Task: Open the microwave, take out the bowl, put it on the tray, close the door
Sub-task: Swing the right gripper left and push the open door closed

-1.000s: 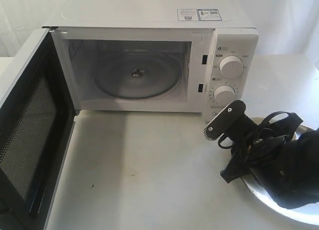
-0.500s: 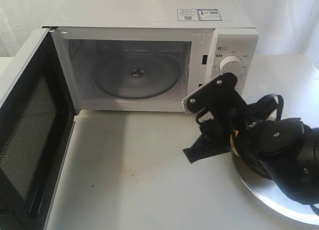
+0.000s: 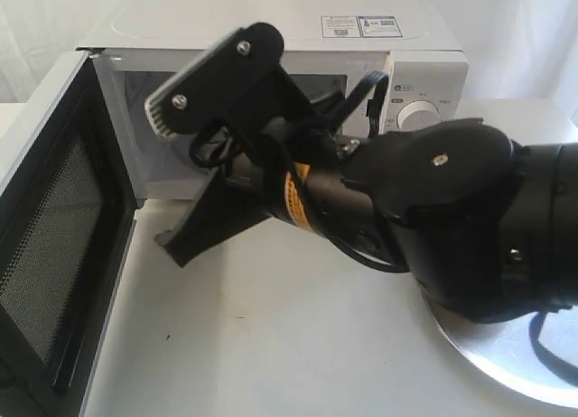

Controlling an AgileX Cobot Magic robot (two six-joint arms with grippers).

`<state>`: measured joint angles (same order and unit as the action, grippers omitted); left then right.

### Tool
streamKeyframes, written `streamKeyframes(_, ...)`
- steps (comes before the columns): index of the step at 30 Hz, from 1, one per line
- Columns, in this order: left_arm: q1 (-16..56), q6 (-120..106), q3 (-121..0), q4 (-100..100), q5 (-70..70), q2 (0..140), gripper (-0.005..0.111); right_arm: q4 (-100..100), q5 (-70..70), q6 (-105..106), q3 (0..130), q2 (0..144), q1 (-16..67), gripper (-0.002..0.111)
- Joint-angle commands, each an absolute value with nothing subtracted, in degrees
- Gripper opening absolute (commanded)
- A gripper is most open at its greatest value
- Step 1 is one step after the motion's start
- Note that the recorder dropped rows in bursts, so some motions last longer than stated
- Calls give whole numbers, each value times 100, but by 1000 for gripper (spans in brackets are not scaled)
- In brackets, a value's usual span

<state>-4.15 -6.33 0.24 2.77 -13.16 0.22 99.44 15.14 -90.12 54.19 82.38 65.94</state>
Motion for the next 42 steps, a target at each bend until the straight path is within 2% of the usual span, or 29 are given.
streamKeyframes(1, -394, -623, 0, 255, -1322, 0, 0, 9995, 1301, -8636, 5773, 8227, 6751, 0)
streamKeyframes(11, -394, -623, 0, 255, -1322, 0, 0, 9995, -308, -7431, 6542, 8876, 6751, 0)
streamKeyframes(21, -394, -623, 0, 255, -1322, 0, 0, 9995, -431, -7467, 7528, 9562, 6751, 0)
streamKeyframes(26, -394, -623, 0, 255, -1322, 0, 0, 9929, -1120, -7467, 8138, 10068, 6790, 0)
streamKeyframes(35, -394, -623, 0, 255, -1322, 0, 0, 9722, -1131, -7051, 9485, 11276, 7079, 0)
streamKeyframes(42, -394, -623, 0, 255, -1322, 0, 0, 9786, -750, -6745, 9684, 11424, 7079, 0)
